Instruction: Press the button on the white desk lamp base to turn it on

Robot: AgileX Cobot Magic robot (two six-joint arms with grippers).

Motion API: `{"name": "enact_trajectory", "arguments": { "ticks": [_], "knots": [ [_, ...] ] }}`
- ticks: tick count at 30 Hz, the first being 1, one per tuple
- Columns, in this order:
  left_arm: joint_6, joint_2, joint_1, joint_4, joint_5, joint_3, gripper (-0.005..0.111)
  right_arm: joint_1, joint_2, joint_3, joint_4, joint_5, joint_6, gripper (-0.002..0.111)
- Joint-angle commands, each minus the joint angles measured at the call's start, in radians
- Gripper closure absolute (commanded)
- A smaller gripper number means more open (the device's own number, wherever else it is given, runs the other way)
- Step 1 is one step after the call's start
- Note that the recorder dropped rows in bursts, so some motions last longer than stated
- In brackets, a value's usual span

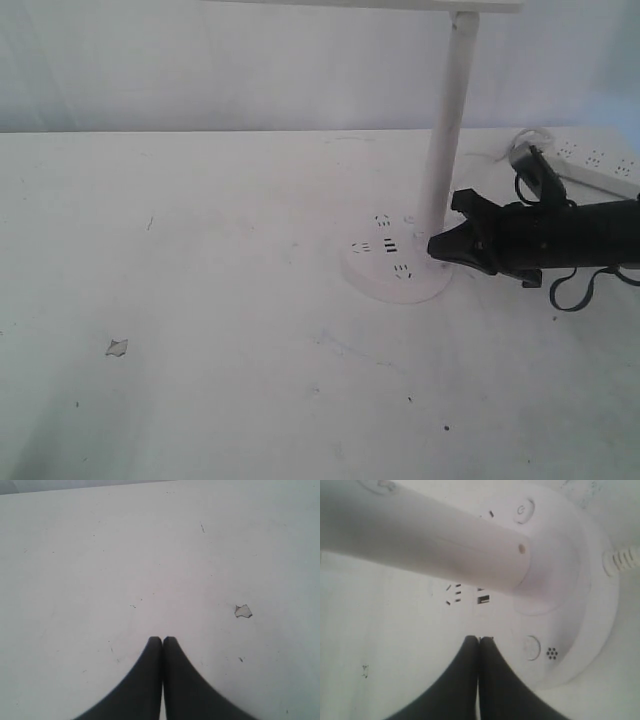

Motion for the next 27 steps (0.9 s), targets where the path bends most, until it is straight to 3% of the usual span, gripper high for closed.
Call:
{"name": "enact_trajectory", "arguments": {
  "ticks": [1,27],
  "knots": [
    [0.0,-0.003,-0.008,0.0,-0.003,0.002,0.107,-0.006,0.009,-0.009,0.007,-0.001,-0.016,0.108],
    [0.0,-0.003,-0.008,0.0,-0.003,0.002,0.107,-0.004,0.063,-0.009,0.085,-0.013,-0.066,0.108]
  ]
}}
